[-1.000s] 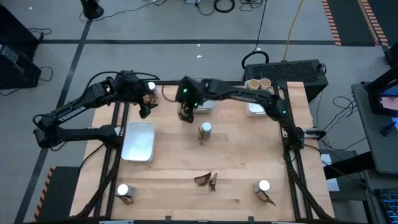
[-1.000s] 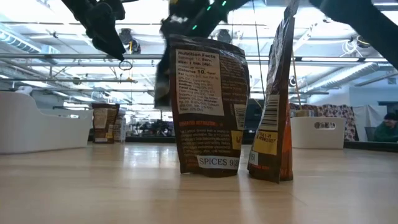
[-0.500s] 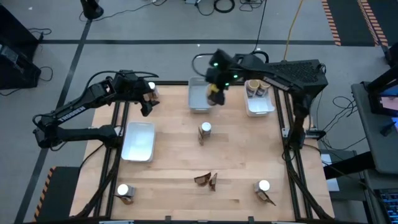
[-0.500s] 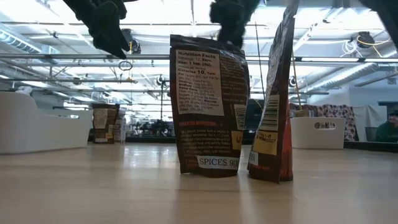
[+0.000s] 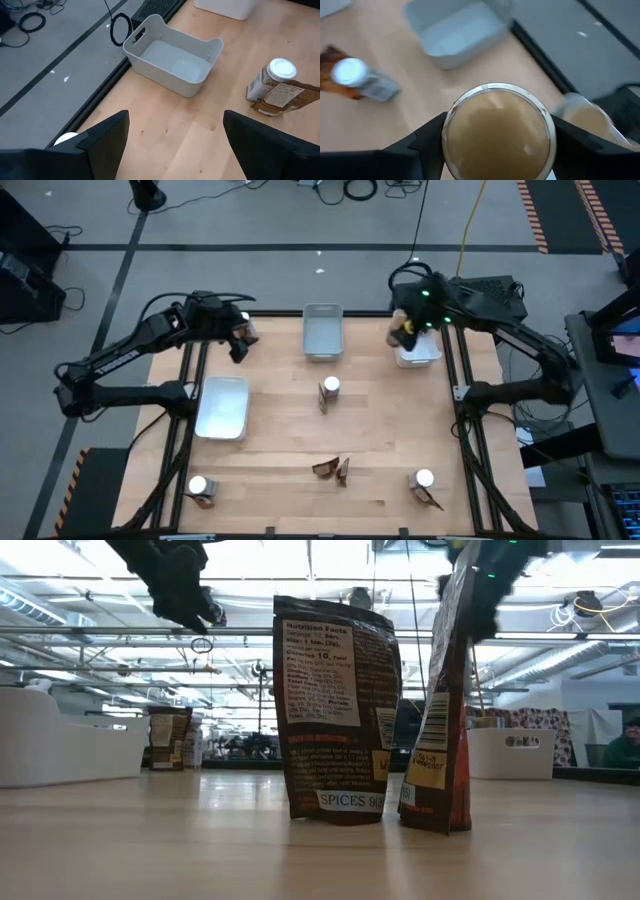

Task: Sort spices by type
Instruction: Put the gold spice bottle into the top white bin

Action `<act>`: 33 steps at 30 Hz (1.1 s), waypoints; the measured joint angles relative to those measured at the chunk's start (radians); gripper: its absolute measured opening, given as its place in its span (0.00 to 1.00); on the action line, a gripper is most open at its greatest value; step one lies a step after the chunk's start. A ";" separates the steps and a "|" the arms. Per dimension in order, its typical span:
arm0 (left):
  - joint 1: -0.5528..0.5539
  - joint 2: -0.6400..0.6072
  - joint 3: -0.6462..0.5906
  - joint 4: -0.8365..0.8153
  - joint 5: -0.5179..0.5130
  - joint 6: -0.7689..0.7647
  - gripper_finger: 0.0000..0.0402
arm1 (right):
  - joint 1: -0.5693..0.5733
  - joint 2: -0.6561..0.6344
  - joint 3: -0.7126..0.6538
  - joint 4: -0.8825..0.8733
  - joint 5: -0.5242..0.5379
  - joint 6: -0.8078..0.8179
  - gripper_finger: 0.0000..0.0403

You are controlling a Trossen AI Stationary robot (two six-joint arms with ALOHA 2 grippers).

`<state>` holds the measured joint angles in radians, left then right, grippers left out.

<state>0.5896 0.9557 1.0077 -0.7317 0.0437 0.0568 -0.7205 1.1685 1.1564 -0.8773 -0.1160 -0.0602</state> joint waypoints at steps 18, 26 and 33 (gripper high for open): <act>0.000 0.105 0.000 0.028 0.002 -0.001 0.81 | -0.177 -0.158 -0.266 0.137 0.041 -0.029 0.64; 0.000 0.105 0.000 0.028 0.005 -0.004 0.81 | -0.216 -0.154 -0.380 0.245 0.040 -0.031 0.65; 0.000 0.105 0.000 0.069 0.008 -0.026 0.81 | -0.216 -0.114 -0.421 0.305 0.037 -0.005 0.65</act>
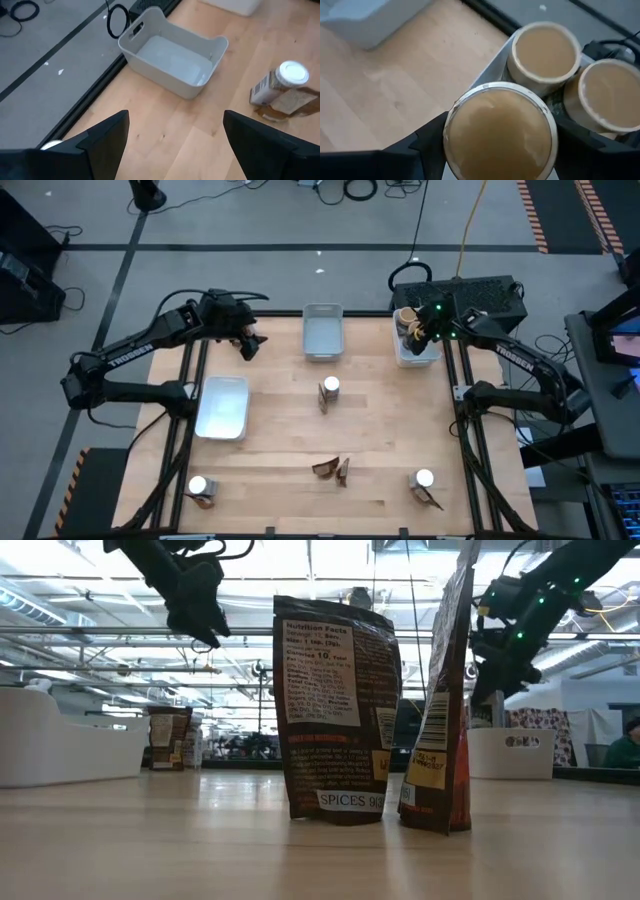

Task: Sort spices by type
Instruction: Put the gold spice bottle into the top white bin

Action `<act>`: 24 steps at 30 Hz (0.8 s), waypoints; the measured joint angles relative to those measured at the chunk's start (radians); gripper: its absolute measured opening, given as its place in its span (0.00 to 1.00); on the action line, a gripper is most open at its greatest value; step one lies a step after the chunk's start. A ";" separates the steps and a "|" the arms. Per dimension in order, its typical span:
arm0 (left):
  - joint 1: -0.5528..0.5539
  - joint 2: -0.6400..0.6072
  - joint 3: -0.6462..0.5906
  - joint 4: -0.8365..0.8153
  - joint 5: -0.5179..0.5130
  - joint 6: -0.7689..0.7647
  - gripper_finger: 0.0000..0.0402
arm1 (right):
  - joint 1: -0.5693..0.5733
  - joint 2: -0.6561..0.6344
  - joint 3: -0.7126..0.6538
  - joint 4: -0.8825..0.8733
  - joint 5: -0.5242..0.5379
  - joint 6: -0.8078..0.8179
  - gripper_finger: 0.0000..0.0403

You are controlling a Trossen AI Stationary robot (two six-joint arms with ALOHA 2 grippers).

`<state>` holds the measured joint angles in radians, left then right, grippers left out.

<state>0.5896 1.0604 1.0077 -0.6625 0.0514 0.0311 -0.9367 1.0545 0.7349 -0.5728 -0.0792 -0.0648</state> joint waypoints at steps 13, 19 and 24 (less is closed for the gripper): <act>0.000 0.000 0.000 0.018 0.004 0.000 0.81 | 0.000 0.124 0.000 0.052 -0.001 -0.025 0.65; 0.000 0.000 0.000 0.018 0.005 0.000 0.81 | 0.000 0.140 0.000 0.047 -0.001 -0.025 0.68; 0.000 0.000 0.000 0.018 0.006 0.000 0.81 | 0.000 0.140 0.001 0.048 0.004 0.006 0.73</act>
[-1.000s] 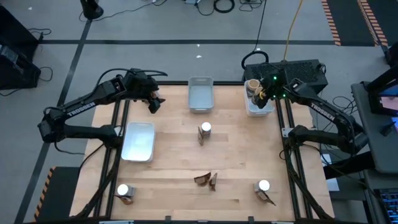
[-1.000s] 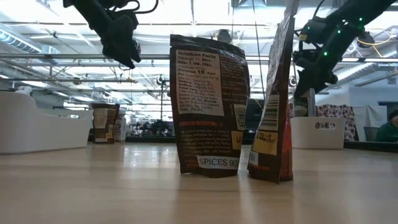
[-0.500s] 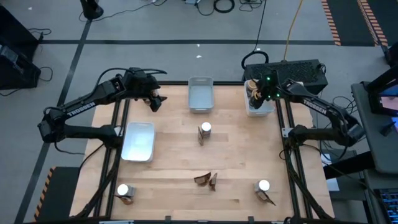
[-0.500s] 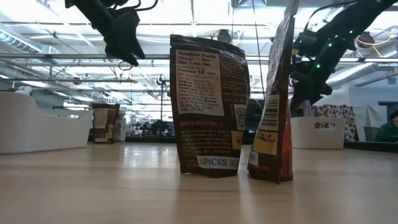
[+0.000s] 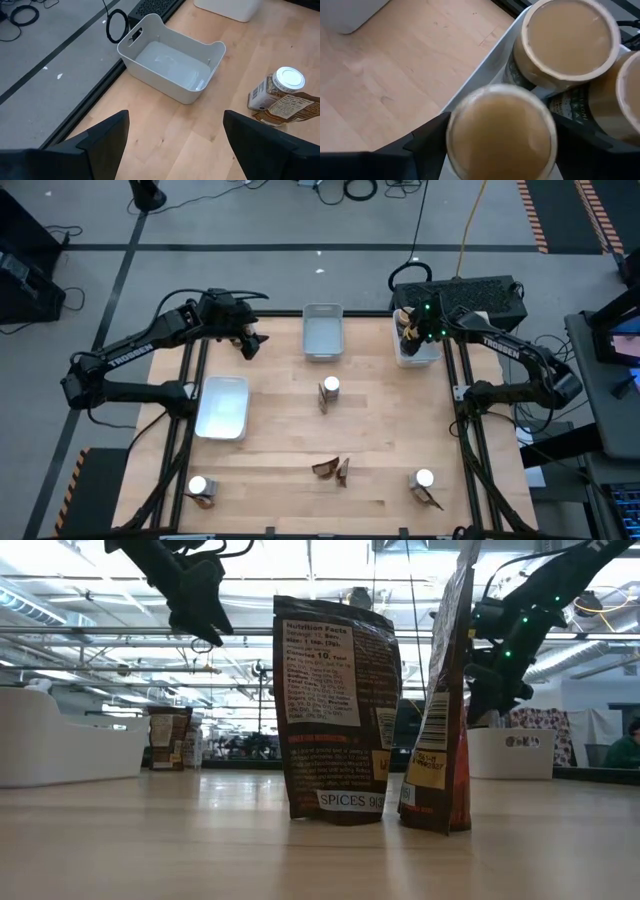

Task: Sort spices by type
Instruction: Put the gold spice bottle into the top white bin, then put the orange spice pack into the gray bin

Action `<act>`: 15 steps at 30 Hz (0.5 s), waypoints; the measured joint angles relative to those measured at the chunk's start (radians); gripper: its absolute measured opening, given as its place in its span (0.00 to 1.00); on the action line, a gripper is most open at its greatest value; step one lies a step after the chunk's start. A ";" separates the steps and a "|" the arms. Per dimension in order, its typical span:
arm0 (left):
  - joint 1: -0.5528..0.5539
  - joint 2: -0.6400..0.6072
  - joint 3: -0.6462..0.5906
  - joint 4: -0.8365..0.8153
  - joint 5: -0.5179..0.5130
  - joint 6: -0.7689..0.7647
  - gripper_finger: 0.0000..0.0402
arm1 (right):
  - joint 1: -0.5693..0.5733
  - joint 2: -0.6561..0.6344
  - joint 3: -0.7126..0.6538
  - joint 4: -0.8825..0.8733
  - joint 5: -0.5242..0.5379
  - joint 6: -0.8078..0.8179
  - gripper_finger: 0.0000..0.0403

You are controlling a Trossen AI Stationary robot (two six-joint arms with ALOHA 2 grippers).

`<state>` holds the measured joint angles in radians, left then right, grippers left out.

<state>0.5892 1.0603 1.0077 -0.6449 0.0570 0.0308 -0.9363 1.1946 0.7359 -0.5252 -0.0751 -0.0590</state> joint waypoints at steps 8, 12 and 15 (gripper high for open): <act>0.000 0.000 0.000 0.000 0.000 0.001 0.81 | 0.002 0.000 0.001 0.001 -0.004 0.014 0.80; 0.000 0.000 0.000 0.000 0.000 0.001 0.81 | 0.002 0.000 0.021 -0.001 -0.005 0.014 0.84; 0.000 0.000 0.000 0.000 0.000 0.001 0.81 | 0.002 0.000 0.054 -0.007 -0.012 0.014 0.85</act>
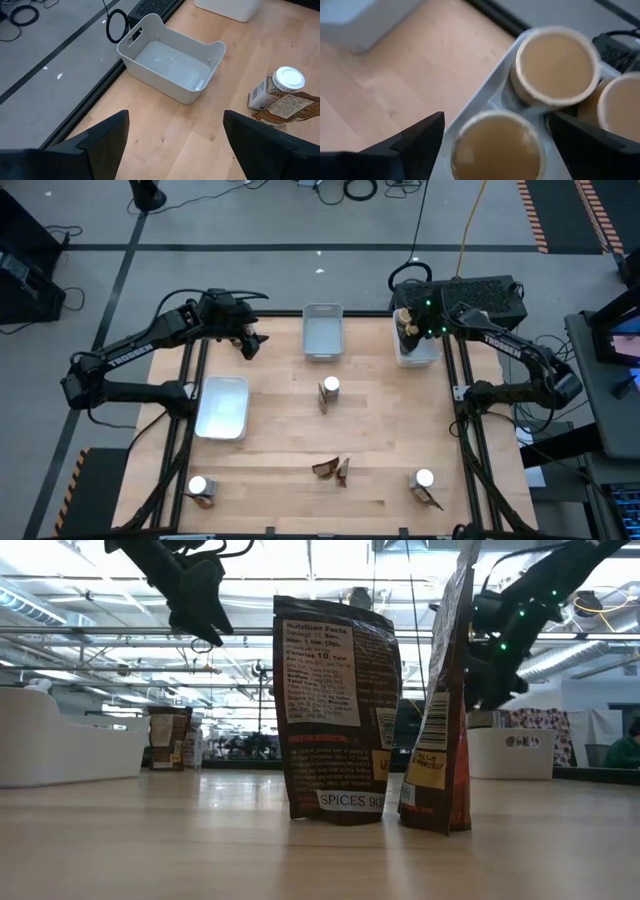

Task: Sort spices by type
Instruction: Put the orange spice pack into the gray bin

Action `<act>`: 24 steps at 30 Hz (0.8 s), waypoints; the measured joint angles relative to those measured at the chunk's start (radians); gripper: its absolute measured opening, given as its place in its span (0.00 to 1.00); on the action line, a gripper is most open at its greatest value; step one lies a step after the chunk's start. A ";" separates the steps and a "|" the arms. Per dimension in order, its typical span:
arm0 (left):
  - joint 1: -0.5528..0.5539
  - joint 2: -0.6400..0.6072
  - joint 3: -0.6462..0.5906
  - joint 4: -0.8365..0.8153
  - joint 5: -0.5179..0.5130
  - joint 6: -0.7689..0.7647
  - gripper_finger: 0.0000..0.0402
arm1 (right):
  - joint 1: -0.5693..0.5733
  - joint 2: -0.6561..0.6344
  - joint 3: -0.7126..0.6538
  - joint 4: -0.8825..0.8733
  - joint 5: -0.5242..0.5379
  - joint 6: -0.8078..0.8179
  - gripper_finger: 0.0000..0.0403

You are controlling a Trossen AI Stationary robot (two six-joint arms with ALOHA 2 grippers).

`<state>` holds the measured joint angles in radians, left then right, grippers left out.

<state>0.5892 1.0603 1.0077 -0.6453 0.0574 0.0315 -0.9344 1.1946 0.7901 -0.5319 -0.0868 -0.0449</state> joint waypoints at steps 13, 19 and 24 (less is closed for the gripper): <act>0.000 0.000 0.000 0.000 0.000 0.001 0.81 | 0.066 -0.001 0.251 -0.087 -0.024 0.011 0.85; 0.000 0.000 0.000 0.021 0.039 0.009 0.81 | 0.194 -0.001 0.315 -0.077 -0.068 0.071 0.85; 0.000 0.000 0.000 0.068 0.096 0.014 0.81 | 0.320 -0.001 0.316 -0.061 -0.077 0.139 0.85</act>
<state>0.5888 1.0603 1.0077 -0.5774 0.1538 0.0453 -0.6148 1.1938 1.1057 -0.5934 -0.1640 0.0945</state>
